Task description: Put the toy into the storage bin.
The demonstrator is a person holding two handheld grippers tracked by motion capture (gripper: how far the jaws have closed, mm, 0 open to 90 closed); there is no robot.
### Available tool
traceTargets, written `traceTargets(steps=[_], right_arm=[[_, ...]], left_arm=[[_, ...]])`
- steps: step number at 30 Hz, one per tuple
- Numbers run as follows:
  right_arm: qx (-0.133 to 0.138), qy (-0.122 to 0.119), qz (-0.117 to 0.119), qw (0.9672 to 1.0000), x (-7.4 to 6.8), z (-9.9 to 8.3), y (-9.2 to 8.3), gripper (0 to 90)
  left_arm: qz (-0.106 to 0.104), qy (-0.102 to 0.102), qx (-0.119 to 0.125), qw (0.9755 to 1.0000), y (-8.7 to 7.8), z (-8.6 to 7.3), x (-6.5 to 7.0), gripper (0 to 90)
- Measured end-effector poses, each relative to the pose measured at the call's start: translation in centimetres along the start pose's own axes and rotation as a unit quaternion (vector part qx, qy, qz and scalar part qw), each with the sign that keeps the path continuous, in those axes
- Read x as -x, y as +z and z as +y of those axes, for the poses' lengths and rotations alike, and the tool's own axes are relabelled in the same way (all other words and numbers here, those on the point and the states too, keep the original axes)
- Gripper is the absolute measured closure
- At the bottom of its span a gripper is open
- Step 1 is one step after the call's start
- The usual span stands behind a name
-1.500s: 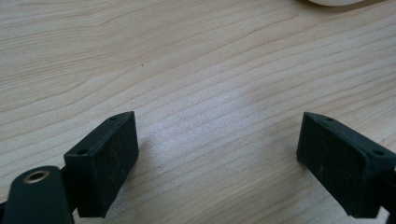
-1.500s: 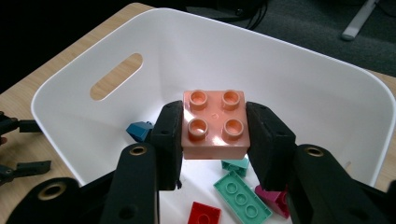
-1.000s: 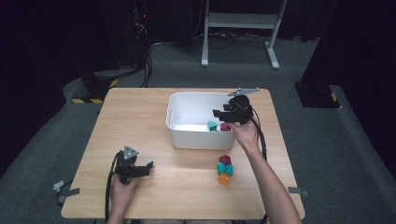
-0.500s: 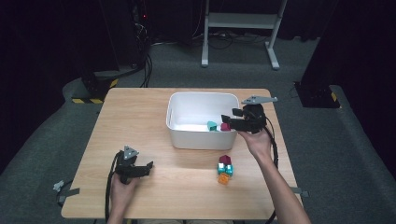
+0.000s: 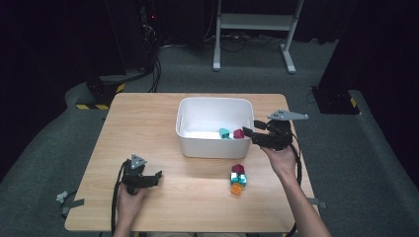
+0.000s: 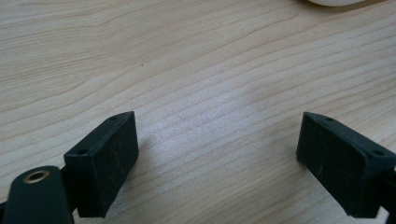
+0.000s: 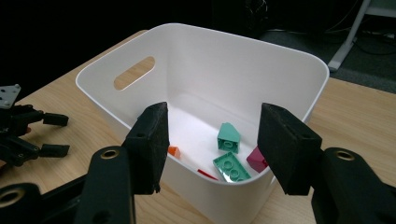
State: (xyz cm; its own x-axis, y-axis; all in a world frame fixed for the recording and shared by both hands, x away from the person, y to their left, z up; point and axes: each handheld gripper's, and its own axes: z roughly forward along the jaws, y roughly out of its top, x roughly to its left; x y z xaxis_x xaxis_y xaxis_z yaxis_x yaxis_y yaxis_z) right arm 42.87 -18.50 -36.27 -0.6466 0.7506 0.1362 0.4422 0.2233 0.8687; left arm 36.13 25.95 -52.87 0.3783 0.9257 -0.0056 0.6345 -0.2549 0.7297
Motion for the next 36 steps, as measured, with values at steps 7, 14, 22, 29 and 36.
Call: traceTargets(steps=[7,14,22,29,36], right_arm=[[0.002,0.002,-0.002,1.0,0.1,-1.5,-1.0,44.0],[0.005,0.003,-0.002,1.0,-0.2,-3.4,-2.0,44.3],[0.0,0.001,-0.007,1.0,-1.1,-6.6,-2.6,44.5],[-0.033,0.001,-0.011,0.9994,-2.1,-10.2,-2.0,44.9],[-0.053,0.018,-0.01,0.9984,-2.4,-13.1,-0.8,45.3]], left_arm=[[0.0,0.0,0.0,1.0,0.0,0.0,0.0,13.1],[0.0,0.0,0.0,1.0,0.0,0.0,0.0,13.1],[0.0,0.0,0.0,1.0,0.0,0.0,0.0,13.1],[0.0,0.0,0.0,1.0,0.0,0.0,0.0,13.1],[0.0,0.0,0.0,1.0,0.0,0.0,0.0,13.1]])
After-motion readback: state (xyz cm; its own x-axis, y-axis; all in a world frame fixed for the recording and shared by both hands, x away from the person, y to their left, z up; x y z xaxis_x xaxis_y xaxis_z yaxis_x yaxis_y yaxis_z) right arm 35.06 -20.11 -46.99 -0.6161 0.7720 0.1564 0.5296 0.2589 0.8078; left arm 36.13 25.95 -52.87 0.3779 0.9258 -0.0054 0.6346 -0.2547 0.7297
